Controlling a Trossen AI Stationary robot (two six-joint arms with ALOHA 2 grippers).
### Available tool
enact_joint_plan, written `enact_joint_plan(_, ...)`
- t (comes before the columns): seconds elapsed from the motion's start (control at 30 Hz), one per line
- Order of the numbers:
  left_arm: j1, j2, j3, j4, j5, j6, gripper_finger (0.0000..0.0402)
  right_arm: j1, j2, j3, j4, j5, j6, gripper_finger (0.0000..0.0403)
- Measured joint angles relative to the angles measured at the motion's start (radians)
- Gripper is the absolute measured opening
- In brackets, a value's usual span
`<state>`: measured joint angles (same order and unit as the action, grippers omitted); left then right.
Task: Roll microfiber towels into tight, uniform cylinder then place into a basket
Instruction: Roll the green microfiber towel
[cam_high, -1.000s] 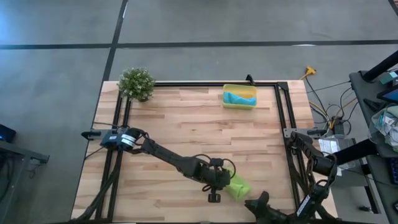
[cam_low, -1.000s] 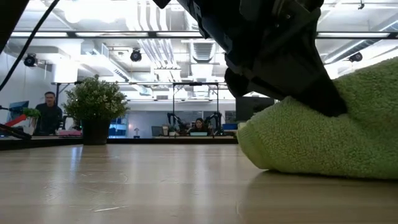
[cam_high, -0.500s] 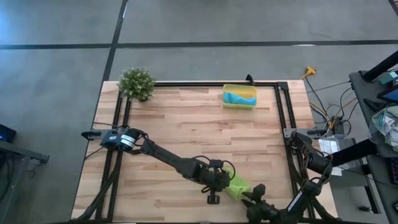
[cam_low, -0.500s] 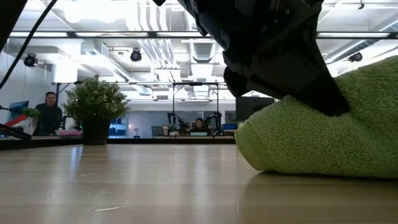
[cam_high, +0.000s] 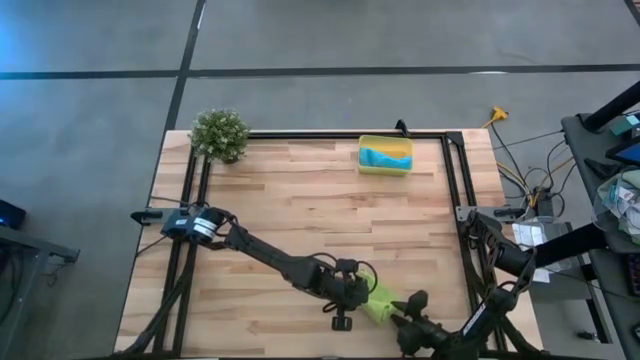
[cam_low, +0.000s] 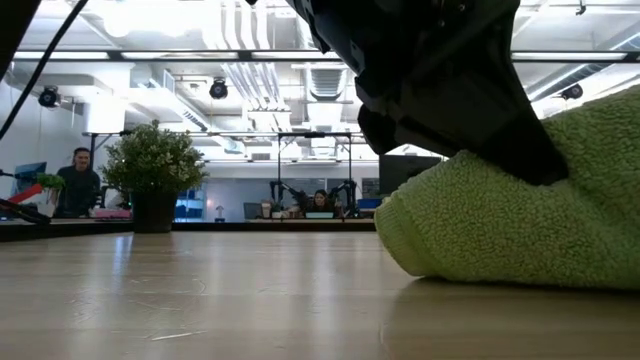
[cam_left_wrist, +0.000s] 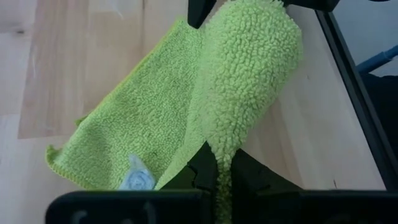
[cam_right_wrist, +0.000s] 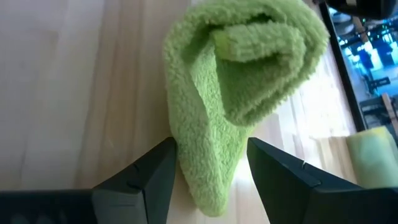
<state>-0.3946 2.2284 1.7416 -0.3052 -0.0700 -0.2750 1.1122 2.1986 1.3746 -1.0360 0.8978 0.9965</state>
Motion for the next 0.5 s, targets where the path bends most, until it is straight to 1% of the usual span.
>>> enact_joint_plan(0.13, -0.006, 0.000, 0.000, 0.001, 0.001, -0.002, 0.0002, -0.005, -0.001, 0.001, 0.012, -0.002, -0.066, 0.0187)
enact_joint_plan(0.23, -0.015, 0.000, 0.000, 0.002, 0.004, -0.005, 0.0002, -0.012, -0.001, -0.003, 0.011, -0.012, -0.119, 0.0163)
enact_joint_plan(0.33, -0.027, 0.000, 0.000, 0.007, 0.005, -0.006, 0.0002, -0.025, -0.003, -0.010, 0.010, -0.040, -0.155, 0.0123)
enact_joint_plan(0.5, -0.040, 0.000, 0.000, 0.007, 0.005, -0.007, 0.0002, -0.039, -0.006, -0.010, 0.012, -0.076, -0.239, 0.0035)
